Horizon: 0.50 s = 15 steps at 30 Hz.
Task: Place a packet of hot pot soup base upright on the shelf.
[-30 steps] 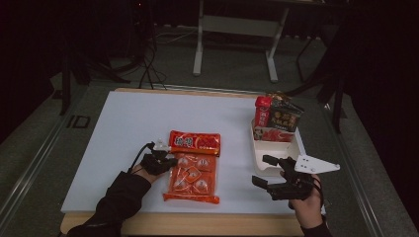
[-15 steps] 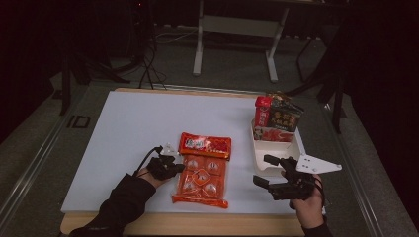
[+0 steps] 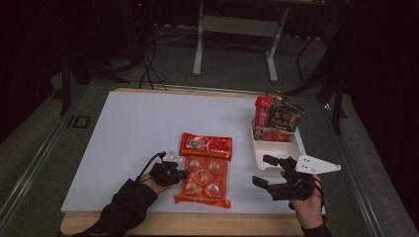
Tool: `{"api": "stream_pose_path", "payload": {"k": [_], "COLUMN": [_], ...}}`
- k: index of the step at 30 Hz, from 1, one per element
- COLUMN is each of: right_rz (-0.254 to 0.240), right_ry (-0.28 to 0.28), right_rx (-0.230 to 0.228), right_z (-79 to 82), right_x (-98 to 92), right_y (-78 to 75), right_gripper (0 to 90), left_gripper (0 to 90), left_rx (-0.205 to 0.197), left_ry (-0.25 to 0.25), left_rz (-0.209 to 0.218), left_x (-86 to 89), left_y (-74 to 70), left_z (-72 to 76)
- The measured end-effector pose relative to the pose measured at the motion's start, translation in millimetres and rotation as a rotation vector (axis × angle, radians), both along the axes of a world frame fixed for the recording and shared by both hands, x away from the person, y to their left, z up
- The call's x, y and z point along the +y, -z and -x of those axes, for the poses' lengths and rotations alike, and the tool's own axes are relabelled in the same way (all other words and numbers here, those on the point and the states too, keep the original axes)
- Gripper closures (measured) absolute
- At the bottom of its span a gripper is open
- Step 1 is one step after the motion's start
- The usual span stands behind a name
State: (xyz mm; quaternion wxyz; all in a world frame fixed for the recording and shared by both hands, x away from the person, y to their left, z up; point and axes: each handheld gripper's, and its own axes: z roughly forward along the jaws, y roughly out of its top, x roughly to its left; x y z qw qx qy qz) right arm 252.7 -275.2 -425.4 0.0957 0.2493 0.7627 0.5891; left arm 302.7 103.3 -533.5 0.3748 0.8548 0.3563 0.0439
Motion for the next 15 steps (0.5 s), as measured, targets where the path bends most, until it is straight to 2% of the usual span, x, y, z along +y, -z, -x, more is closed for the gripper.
{"api": "stream_pose_path", "payload": {"k": [2, 5, 9, 10, 13, 14, 15], "right_rz": [0.001, 0.001, 0.001, 0.002, 0.001, 0.000, 0.000], "right_ry": [0.002, 0.003, 0.003, 0.003, 0.004, 0.004, 0.004], "right_rx": [0.000, 0.000, -0.001, -0.002, -0.002, -0.002, -0.001], "right_z": [-0.2, -0.2, -0.2, -0.1, -0.4, -0.7, -0.9], "right_x": [-0.5, -1.0, -1.5, -1.6, -2.1, -2.2, -2.2], "right_y": [0.2, 0.4, 0.5, 0.5, 0.6, 0.6, 0.6], "right_gripper": [16.6, 16.6, 16.8, 16.8, 16.9, 16.9, 16.9], "left_gripper": [90.0, 90.0, 88.5, 86.1, 76.1, 72.2, 71.5], "left_rx": [0.006, -0.019, -0.015, -0.036, -0.142, -0.162, -0.151], "left_ry": [0.001, 0.027, 0.014, 0.014, 0.005, -0.010, -0.023], "left_rz": [0.001, -0.017, 0.041, 0.048, 0.068, 0.075, 0.085], "left_x": [-5.5, -12.1, -5.8, -3.9, 1.4, 2.7, 4.3], "left_y": [-0.4, -1.0, -3.8, -5.6, -12.3, -14.2, -16.4], "left_z": [0.7, 3.0, 0.5, 1.3, 6.2, 7.1, 6.7]}}
